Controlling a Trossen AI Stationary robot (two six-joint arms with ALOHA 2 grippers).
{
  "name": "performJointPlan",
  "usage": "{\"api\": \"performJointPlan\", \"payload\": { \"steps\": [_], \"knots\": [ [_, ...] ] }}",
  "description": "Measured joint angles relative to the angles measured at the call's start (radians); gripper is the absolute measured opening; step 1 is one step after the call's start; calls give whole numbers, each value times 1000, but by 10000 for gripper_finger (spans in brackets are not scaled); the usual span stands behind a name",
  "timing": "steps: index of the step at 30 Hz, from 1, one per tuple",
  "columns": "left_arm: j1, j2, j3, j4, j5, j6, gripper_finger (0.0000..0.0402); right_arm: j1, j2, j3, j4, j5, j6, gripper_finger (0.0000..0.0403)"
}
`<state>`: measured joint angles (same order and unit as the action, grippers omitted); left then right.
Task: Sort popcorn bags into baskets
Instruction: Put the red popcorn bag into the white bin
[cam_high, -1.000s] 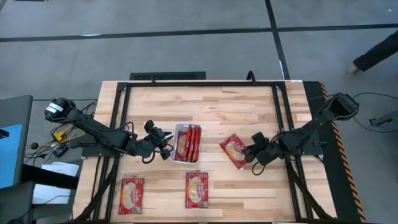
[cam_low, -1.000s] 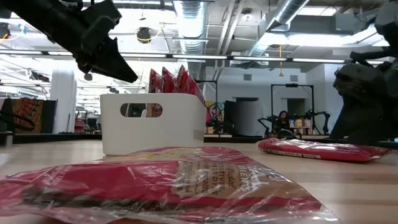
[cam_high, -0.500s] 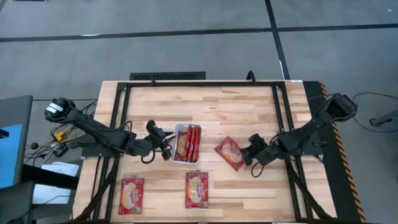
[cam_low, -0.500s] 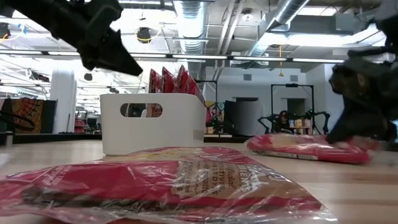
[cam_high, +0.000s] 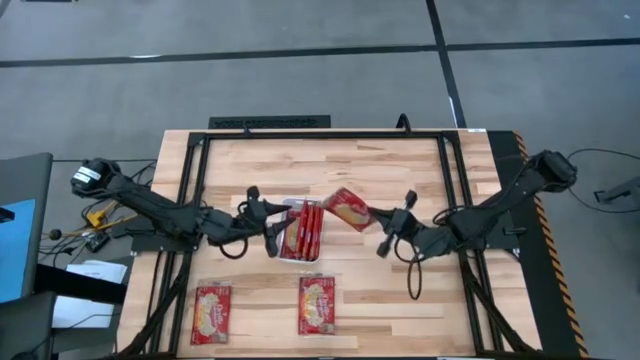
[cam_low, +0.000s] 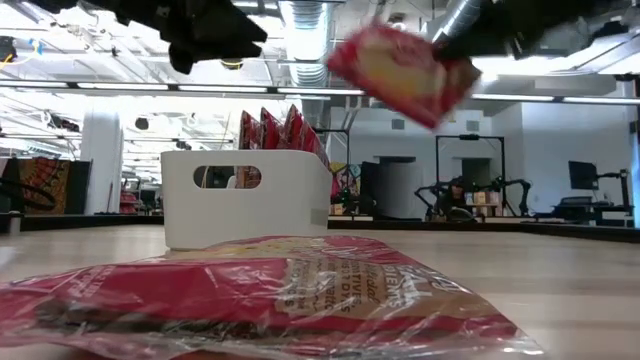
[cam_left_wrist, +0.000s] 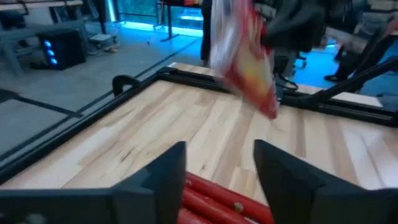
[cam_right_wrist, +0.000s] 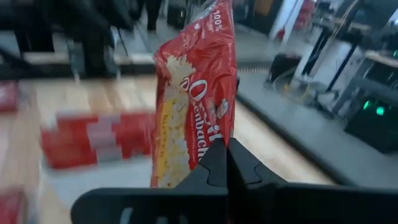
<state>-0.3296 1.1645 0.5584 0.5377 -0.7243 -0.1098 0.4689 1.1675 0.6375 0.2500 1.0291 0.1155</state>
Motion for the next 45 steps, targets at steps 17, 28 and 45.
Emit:
{"api": "performJointPlan", "payload": {
  "steps": [17,28,45],
  "knots": [
    [97,167,2,405,223,52,281,-221,120,57,451,-380,-72,5],
    [166,244,2,516,227,-5,227,-243,232,57,589,-437,-75,7],
    [184,67,1,200,408,-152,13,-225,142,71,508,-541,-353,118]
  ]
}}
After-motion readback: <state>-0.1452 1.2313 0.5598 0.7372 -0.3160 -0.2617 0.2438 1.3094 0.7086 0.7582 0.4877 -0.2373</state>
